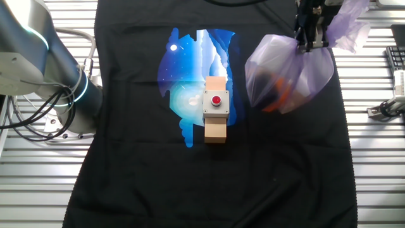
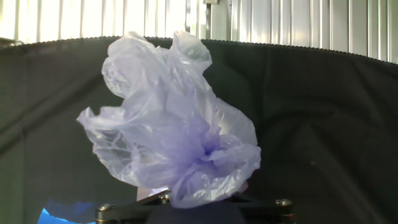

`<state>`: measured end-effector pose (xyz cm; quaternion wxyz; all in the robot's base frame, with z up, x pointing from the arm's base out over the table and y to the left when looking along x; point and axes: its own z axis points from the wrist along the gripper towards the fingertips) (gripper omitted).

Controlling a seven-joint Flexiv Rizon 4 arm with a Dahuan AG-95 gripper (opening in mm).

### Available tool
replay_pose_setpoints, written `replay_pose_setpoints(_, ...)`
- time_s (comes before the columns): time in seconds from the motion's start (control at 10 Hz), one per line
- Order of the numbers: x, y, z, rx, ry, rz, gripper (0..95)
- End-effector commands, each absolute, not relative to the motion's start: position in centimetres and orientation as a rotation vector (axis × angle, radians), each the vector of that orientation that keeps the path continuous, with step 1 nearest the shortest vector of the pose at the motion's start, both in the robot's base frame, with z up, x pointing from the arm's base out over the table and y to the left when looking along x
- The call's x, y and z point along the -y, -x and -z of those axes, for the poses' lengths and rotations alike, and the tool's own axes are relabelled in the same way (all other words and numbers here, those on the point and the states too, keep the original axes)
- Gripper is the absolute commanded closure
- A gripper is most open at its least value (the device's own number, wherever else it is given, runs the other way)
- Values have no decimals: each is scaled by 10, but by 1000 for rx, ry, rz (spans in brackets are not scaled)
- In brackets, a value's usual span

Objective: Pick up a bag of things

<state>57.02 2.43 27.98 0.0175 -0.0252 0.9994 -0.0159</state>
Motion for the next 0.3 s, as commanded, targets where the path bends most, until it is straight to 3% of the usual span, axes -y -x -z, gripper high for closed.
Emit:
replay_pose_setpoints(0.1,-25,-570,-280,-3107,78,44,950)
replay_pose_setpoints(0.3,-25,-570,-280,-3107,71,40,950)
